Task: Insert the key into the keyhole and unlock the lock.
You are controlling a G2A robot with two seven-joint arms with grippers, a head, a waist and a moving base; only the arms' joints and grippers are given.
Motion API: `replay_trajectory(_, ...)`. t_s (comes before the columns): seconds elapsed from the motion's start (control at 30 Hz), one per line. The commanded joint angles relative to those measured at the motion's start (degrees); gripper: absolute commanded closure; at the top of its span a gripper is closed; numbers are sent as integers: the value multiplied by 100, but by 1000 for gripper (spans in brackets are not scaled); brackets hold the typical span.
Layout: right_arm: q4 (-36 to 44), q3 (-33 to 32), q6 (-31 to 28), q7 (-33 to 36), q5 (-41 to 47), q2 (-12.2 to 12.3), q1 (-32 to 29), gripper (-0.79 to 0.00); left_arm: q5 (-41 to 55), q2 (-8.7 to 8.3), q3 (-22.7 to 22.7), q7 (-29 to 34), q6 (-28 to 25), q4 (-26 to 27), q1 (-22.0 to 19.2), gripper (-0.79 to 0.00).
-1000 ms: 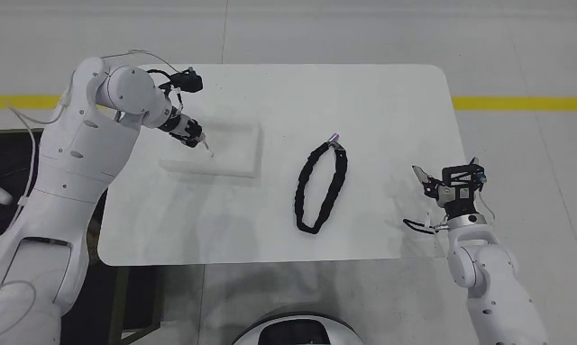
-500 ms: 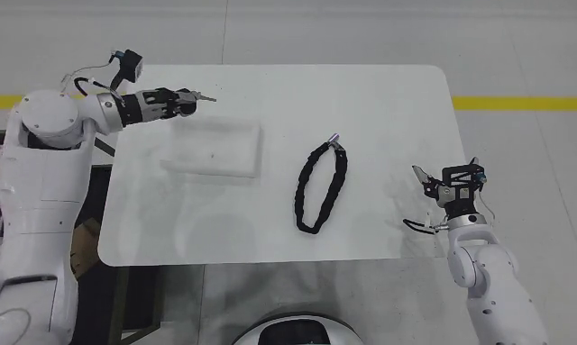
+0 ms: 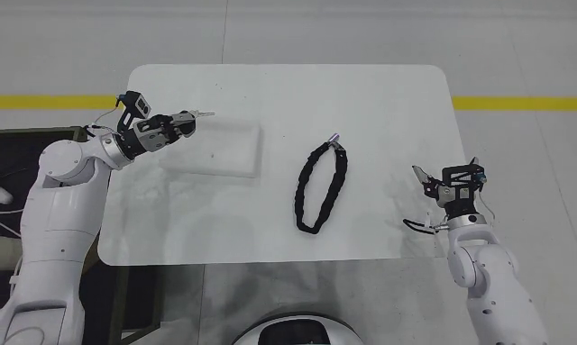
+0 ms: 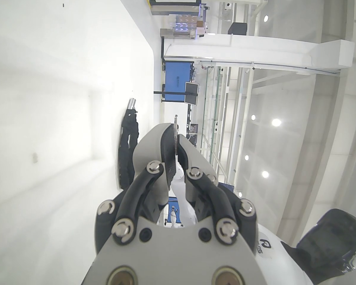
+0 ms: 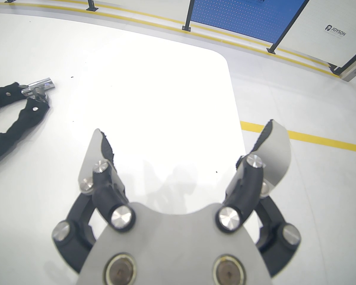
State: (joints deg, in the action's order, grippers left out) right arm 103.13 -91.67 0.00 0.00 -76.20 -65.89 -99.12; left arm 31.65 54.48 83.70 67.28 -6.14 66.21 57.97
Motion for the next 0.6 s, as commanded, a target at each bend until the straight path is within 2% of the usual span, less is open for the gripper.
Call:
replay_trajectory(0.0,0,0,0,0,0,0,0,-785,-4,0,-2,-3,3,0,-5,0)
replay_trajectory(0.4,0,0,0,0,0,0,0,-785,-4,0,-2,-3,3,0,-5,0)
replay_trajectory(0.47,252,118,-67,-11,322,-29,9,-785,-4,0,-2,-3,3,0,-5,0)
replay_trajectory(0.57,818,515,-41,828,1000,-92,216,-785,-4,0,-2,-3,3,0,-5,0)
